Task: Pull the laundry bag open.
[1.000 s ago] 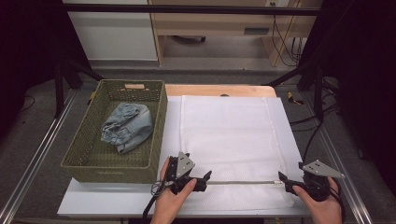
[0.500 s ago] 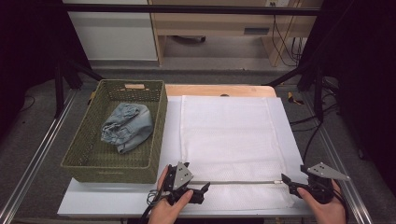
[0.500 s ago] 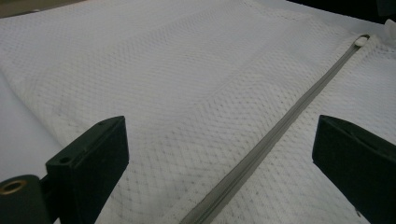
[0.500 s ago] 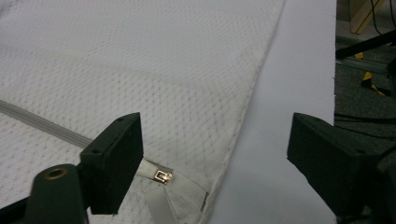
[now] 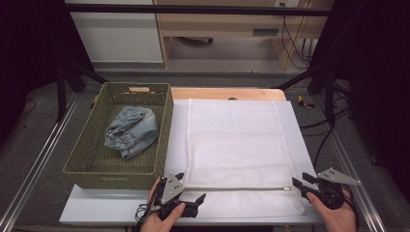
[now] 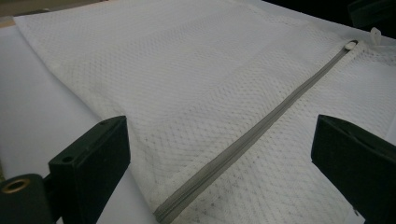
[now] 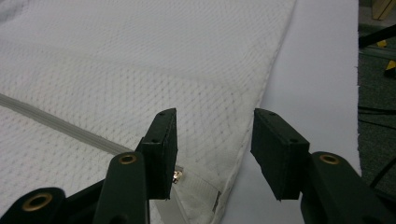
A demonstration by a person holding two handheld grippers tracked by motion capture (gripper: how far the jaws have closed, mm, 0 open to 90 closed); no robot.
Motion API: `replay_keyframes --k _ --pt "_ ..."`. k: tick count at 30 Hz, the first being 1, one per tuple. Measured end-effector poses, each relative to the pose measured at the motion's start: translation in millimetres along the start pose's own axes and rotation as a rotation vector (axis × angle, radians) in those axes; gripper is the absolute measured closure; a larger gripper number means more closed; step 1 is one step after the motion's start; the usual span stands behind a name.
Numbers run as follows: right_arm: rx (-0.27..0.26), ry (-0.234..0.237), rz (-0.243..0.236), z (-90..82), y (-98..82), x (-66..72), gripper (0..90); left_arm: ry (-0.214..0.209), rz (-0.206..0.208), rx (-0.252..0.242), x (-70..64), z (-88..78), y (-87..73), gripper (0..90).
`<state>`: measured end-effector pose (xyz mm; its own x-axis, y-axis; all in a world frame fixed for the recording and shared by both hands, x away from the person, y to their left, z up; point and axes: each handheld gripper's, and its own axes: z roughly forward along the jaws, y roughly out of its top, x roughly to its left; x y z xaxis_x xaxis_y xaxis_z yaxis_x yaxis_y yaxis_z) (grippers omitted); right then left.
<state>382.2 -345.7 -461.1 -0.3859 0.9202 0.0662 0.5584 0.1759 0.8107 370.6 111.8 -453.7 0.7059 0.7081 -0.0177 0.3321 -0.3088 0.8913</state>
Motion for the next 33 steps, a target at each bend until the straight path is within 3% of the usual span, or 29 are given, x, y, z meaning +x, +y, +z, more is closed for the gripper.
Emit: replay_keyframes --k 18,24,33 --pt "0.060 0.027 0.017 -2.8 -16.8 -4.6 56.4 -0.006 -0.025 -0.012 1.4 -5.0 -1.2 4.7" --pt "0.077 0.044 0.006 -3.2 -20.4 -2.1 51.2 -0.002 -0.013 -0.008 0.3 -5.2 -1.1 4.7" --pt "0.108 0.052 0.001 -0.4 -22.7 -0.1 50.3 -0.001 -0.032 -0.014 0.2 -6.0 -2.6 4.8"
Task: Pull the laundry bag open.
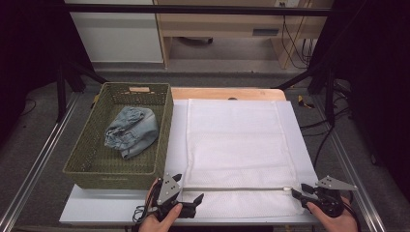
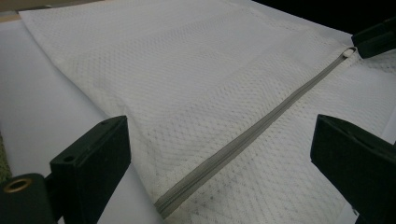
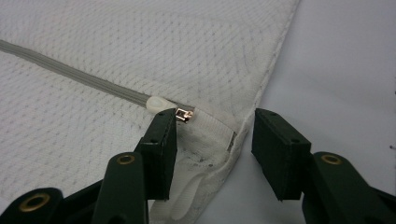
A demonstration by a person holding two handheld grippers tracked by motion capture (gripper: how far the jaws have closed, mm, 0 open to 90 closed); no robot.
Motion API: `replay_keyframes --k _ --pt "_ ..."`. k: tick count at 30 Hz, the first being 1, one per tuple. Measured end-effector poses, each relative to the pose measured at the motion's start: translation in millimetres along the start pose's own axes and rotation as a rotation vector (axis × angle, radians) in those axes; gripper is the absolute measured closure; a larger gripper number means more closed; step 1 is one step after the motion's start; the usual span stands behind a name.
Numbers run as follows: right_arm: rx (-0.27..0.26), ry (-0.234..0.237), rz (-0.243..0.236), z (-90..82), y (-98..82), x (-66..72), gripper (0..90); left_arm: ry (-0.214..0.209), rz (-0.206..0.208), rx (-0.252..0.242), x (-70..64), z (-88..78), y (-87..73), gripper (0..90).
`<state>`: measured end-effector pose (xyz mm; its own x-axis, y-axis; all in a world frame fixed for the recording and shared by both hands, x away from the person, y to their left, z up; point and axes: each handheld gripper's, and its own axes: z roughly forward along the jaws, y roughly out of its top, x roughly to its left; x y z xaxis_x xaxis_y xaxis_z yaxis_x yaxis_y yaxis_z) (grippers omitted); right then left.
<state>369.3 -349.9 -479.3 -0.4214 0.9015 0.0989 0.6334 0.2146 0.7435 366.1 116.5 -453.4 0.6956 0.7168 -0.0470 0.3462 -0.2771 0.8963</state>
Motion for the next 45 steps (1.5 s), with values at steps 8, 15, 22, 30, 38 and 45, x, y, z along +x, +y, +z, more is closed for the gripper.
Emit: replay_keyframes --k 8,15,22,30,38,45 --pt "0.019 -0.007 -0.023 1.0 -0.4 3.8 47.6 0.002 -0.002 -0.001 0.4 -1.0 0.0 4.8" --pt "0.040 -0.033 -0.057 2.2 0.8 8.8 51.7 0.008 0.000 -0.002 0.2 -1.3 0.1 4.9" --pt "0.074 -0.080 -0.096 5.0 5.2 17.9 65.1 0.007 0.006 0.003 -1.0 0.1 -0.3 5.0" --pt "0.096 -0.084 -0.094 6.7 8.6 22.8 79.4 0.010 0.011 0.003 -1.9 0.6 -0.4 5.0" --pt "0.010 -0.077 -0.124 4.9 15.9 26.8 85.7 0.003 0.028 -0.006 -3.7 2.4 0.0 5.0" --pt "-0.135 -0.103 -0.199 6.9 32.5 32.1 85.7 -0.005 0.008 -0.024 -3.6 5.1 0.0 5.0"
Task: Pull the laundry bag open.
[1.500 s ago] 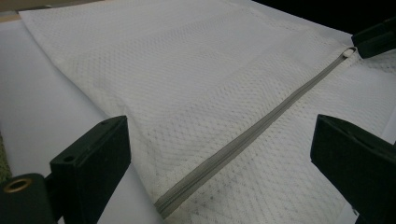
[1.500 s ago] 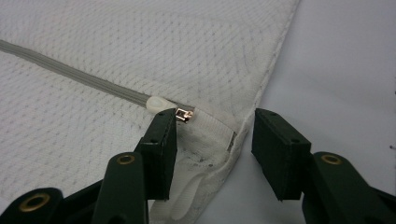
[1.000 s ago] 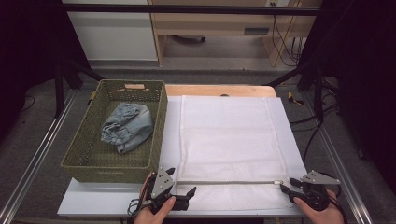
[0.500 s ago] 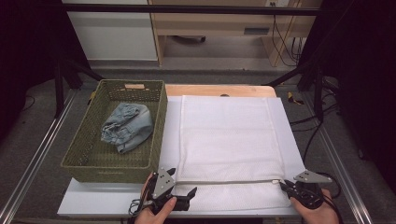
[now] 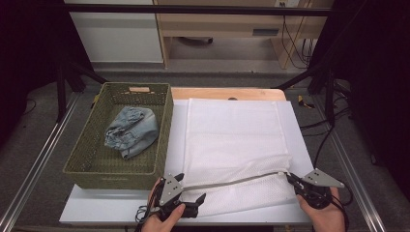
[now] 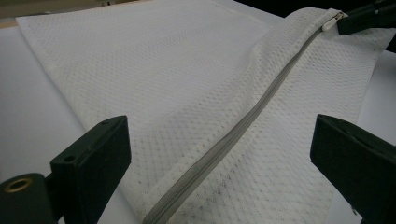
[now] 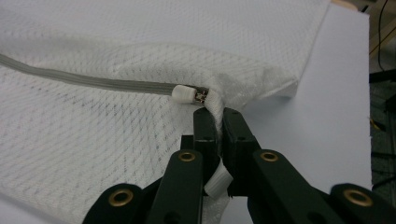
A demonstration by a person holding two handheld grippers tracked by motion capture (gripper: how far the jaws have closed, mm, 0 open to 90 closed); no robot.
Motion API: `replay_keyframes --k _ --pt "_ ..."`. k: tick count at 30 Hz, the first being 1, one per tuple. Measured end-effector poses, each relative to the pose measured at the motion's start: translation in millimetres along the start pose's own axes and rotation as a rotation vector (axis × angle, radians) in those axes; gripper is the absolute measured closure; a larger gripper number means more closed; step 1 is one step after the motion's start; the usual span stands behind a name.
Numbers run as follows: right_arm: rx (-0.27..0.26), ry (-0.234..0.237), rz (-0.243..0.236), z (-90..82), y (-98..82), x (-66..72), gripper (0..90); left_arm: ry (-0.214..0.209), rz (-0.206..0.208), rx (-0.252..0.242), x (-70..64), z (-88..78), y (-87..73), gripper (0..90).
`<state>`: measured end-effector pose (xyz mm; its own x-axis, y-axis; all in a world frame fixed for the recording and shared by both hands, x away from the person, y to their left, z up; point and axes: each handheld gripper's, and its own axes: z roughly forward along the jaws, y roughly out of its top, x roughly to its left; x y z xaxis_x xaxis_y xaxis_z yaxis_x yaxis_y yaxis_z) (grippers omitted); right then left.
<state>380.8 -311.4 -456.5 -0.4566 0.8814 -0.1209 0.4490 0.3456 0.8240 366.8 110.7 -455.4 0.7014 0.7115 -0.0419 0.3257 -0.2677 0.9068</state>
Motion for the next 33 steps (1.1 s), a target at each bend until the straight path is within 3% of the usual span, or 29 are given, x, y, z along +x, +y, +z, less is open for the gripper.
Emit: replay_keyframes --k 6,12,15,23,30,33 --pt "-0.073 -0.003 0.006 -1.4 0.6 -2.9 85.7 -0.012 0.004 -0.008 -1.5 0.8 0.7 5.0" --pt "-0.088 -0.012 -0.020 -0.5 1.3 -1.2 85.7 -0.013 0.011 -0.006 -2.1 2.3 1.6 5.0" --pt "-0.121 -0.008 -0.024 -0.4 2.7 -0.9 85.7 -0.015 0.009 -0.020 -0.9 1.8 2.9 5.0" --pt "-0.136 -0.002 -0.019 2.7 6.0 1.1 85.7 -0.026 -0.010 -0.051 1.5 -1.2 5.4 5.0" --pt "-0.147 -0.004 -0.028 0.8 8.0 3.4 85.7 -0.054 -0.027 -0.046 -0.2 5.9 9.2 4.9" --pt "-0.146 -0.001 -0.021 1.3 6.8 1.7 85.6 -0.075 -0.010 -0.040 -1.3 10.3 17.8 4.9"
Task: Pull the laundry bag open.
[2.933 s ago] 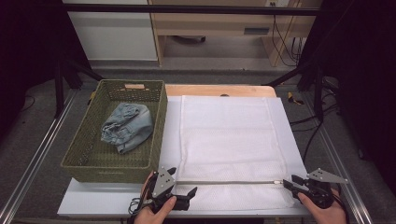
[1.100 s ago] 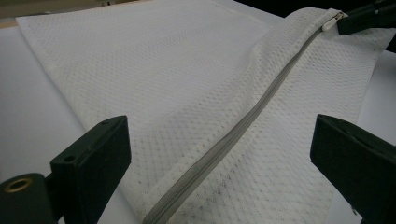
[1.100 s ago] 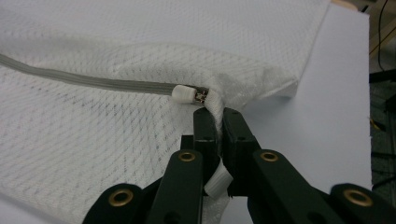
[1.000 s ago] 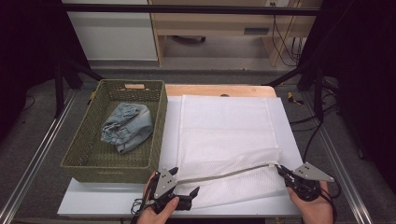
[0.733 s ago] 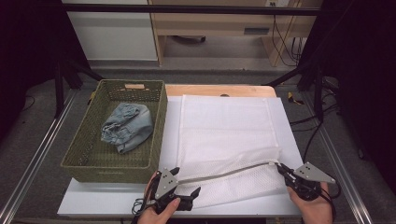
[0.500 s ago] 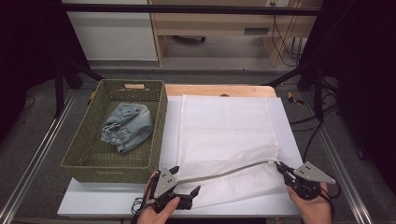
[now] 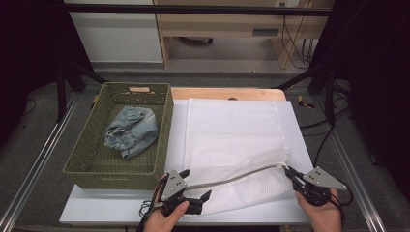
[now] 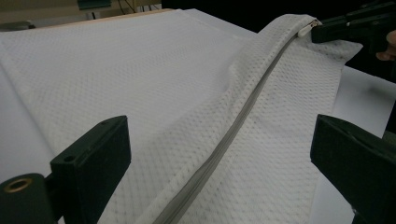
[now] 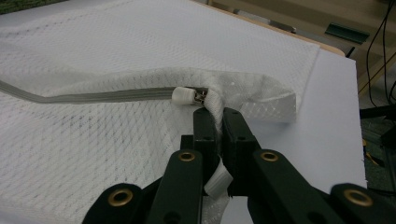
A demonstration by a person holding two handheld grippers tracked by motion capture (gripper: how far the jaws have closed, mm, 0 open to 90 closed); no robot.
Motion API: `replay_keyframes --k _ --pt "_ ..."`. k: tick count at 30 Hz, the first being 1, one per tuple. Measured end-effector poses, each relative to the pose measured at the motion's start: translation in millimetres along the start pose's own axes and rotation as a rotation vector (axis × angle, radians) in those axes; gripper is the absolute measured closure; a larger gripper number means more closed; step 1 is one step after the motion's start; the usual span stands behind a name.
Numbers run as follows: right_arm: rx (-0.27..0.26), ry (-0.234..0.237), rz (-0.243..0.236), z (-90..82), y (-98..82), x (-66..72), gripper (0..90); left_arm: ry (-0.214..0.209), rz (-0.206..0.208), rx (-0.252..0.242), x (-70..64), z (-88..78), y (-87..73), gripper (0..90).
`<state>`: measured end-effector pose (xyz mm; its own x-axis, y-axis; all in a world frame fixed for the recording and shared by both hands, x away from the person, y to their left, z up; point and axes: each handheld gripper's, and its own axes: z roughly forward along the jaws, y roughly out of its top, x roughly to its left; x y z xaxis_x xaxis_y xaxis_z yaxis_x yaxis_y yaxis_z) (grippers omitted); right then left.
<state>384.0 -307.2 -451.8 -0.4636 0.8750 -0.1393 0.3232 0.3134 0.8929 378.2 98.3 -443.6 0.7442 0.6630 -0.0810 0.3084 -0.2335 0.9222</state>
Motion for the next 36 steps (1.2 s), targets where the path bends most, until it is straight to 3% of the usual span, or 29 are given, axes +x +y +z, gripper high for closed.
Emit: replay_keyframes --k 5,11,14,18,28,36 --pt "-0.019 0.011 0.011 -0.5 2.0 -1.6 85.6 -0.049 0.026 0.005 -3.7 12.8 17.5 5.3" --pt "-0.039 0.023 0.010 -3.0 3.7 -0.7 85.6 -0.093 0.063 0.003 -19.3 36.0 38.0 5.0" --pt "-0.042 0.022 0.005 -2.9 4.2 -0.1 85.5 -0.089 0.074 0.003 -23.9 44.1 41.7 4.8" --pt "-0.043 0.021 -0.011 -3.6 4.6 1.5 85.4 -0.116 0.080 0.000 -31.8 66.1 50.7 4.8" --pt "-0.051 0.029 -0.017 -5.4 5.2 2.8 85.4 -0.168 0.094 -0.013 -47.9 97.0 62.0 5.3" --pt "-0.063 0.042 -0.023 -6.6 6.0 3.7 85.3 -0.234 0.108 -0.024 -61.3 121.6 63.3 9.7"
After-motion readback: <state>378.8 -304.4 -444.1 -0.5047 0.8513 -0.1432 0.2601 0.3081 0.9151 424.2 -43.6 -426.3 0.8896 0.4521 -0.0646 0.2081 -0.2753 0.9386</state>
